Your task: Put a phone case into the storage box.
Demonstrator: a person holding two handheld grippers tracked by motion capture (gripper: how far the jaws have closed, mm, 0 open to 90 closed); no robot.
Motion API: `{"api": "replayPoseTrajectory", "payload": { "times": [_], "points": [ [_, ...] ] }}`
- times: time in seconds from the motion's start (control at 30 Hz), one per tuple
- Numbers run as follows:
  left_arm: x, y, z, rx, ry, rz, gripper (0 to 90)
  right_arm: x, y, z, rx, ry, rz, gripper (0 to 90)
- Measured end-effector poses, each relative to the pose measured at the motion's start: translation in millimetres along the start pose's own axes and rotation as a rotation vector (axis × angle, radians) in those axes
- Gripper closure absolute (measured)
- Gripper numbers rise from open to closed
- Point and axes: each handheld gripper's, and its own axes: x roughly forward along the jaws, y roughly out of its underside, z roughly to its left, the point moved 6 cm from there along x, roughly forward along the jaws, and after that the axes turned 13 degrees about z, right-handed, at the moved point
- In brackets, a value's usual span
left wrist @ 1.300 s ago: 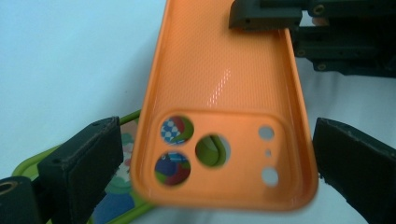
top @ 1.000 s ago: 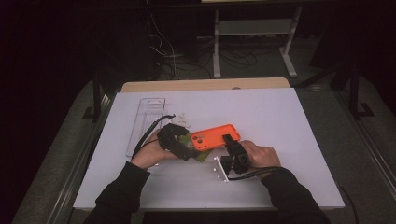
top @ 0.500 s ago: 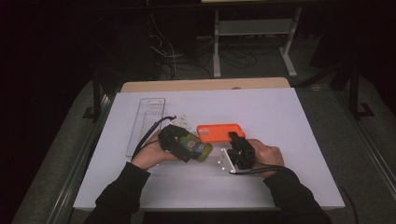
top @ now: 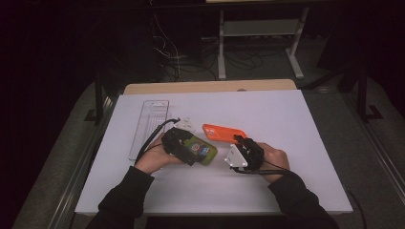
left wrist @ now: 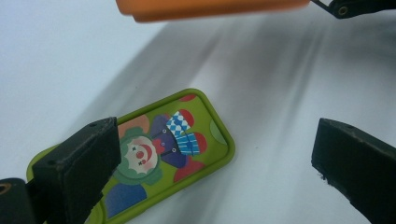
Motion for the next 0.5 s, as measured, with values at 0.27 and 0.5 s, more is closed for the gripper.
{"api": "replayPoseTrajectory", "payload": {
  "times": [0.27,0.5],
  "points": [
    [0.1,1.1,3.2,-0.010,-0.017,0.010,0.7,0.1,3.0,-7.7,0.170,-0.134,-0.016,77.8],
    [-2.2,0.8,3.2,-0.030,-0.017,-0.002,0.7,1.7,5.6,-13.7,0.293,-0.238,-0.038,77.8]
  ]
}}
